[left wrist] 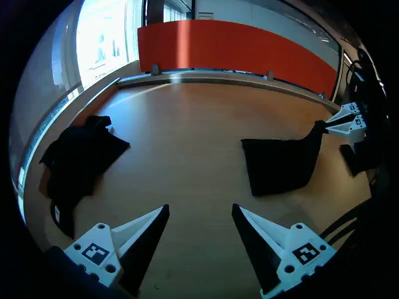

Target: Fold towel

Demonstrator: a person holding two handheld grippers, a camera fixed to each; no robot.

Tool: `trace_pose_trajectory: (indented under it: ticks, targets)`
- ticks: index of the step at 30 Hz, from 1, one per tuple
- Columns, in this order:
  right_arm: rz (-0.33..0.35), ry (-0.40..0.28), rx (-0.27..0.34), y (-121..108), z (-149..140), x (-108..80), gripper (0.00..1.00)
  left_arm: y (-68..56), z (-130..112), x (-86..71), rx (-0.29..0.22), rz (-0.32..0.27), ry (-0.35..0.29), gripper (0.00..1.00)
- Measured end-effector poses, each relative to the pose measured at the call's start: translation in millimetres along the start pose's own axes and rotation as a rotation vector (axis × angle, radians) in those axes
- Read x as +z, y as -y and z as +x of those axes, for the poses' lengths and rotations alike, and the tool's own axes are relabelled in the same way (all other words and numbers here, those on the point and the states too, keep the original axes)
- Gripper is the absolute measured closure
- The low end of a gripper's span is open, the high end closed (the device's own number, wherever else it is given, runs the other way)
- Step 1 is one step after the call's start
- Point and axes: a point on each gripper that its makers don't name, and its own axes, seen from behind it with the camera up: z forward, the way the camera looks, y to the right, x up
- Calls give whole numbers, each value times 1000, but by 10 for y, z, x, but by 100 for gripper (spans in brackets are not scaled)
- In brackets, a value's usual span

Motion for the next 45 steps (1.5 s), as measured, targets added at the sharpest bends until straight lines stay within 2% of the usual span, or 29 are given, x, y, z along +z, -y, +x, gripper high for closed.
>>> trace_pose_trajectory:
  ticks: [14, 23, 27, 30, 36, 39, 45]
  targets:
    - [94, 17, -122, 325, 421, 337, 96, 56, -14, -61, -93, 3, -19, 7]
    - [192, 49, -191, 817, 537, 702, 96, 47, -52, -92, -151, 2, -30, 7]
    - [242, 82, -193, 1066, 437, 917, 96, 33, -100, -95, -163, 4, -26, 7]
    - [259, 102, -181, 1168, 363, 1021, 96, 15, -119, -96, -165, 1, -25, 7]
    - [257, 113, -156, 1193, 315, 1063, 94, -5, -142, -94, -165, -4, -23, 7]
    - [250, 109, -144, 1171, 325, 1050, 85, -2, -155, -96, -164, -4, -21, 7]
    - [237, 100, -129, 1124, 330, 1004, 39, 15, -166, -110, -162, -3, -19, 7]
